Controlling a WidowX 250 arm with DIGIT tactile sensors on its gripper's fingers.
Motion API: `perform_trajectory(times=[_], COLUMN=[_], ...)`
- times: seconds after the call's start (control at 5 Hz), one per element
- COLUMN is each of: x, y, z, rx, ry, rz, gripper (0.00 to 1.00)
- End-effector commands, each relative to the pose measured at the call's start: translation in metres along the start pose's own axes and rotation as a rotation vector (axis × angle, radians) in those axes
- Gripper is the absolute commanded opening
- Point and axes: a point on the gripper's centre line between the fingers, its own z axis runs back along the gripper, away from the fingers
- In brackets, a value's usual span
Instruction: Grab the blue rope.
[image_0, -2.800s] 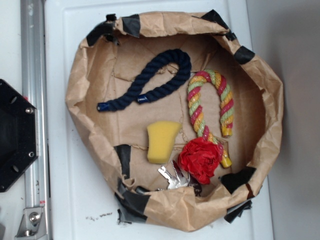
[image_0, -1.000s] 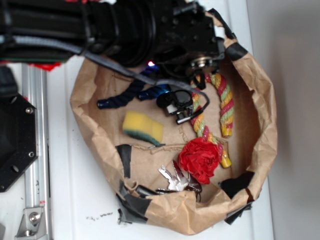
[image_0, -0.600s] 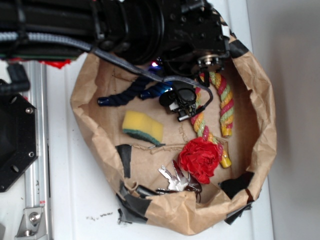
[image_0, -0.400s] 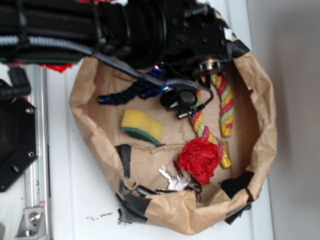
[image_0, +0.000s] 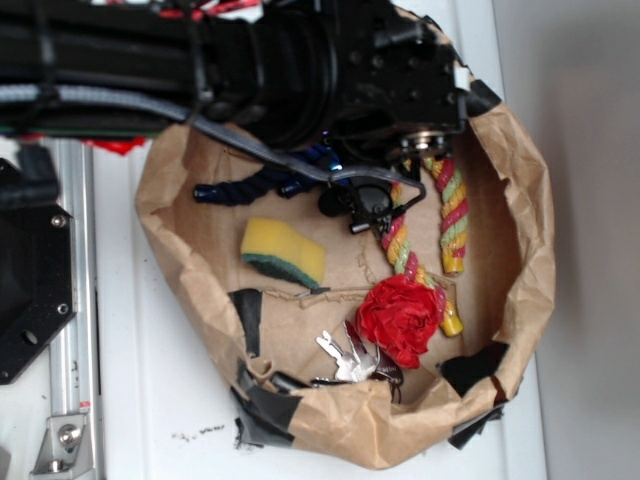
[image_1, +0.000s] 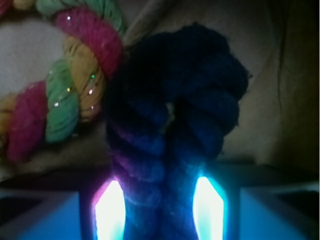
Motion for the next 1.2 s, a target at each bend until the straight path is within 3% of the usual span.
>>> perform_trajectory(times=[0.0, 0.2, 0.4, 0.6, 0.8, 1.0], x=[0.000, -0.001, -0.001, -0.007, -0.026, -0.030], y=[-0.013, -0.023, -0.026, -0.021, 0.002, 0.014], z=[0.086, 0.123, 0.136, 0.127, 0.107, 0.075], rx=[-0.099, -0.121, -0.138, -0.117, -0.109, -0.142], ry=[-0.206, -0.254, -0.235, -0.212, -0.217, -0.240], rz=[-0.106, -0.136, -0.159, -0.148, -0.112, -0.187], gripper=[0.00, 0.00, 0.00, 0.00, 1.00, 1.00])
